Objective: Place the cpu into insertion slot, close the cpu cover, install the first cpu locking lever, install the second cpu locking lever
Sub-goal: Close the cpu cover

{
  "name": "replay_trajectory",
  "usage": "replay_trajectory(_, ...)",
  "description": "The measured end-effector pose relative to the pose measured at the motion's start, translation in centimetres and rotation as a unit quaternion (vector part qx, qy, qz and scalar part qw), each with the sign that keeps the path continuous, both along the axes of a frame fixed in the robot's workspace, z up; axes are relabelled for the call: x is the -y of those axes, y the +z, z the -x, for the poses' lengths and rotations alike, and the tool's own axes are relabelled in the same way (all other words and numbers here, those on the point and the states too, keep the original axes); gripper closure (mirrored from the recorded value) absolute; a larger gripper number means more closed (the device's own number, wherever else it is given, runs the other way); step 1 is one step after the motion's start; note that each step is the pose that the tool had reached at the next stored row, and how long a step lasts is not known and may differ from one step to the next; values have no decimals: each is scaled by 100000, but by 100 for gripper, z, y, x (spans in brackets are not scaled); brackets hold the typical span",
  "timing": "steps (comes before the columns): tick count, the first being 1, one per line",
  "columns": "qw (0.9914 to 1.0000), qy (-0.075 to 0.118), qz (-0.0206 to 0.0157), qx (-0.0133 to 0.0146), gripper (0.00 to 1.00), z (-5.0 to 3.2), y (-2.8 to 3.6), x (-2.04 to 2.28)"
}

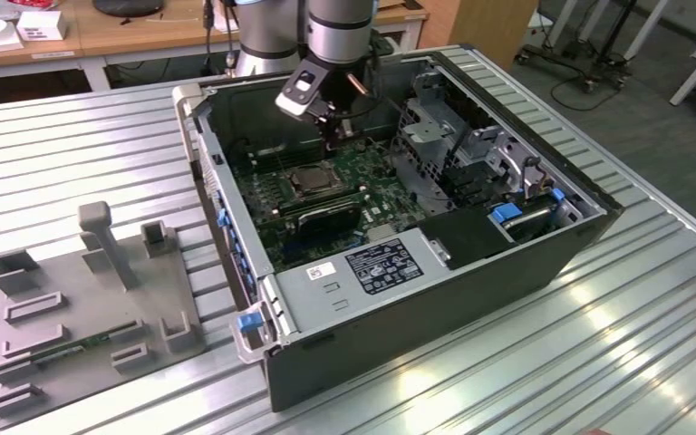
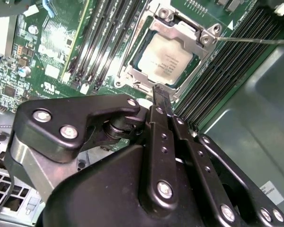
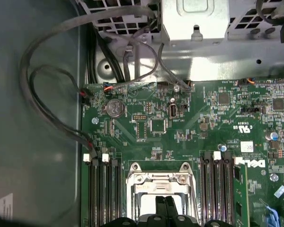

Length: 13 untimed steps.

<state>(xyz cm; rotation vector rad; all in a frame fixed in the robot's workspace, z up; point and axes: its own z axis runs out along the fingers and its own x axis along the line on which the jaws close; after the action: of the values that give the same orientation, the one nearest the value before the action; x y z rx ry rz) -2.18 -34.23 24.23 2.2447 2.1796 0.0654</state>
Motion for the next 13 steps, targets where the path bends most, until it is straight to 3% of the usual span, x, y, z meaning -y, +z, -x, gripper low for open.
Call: replay_trajectory(13, 100000, -1, 1, -17, 89, 4, -4, 0)
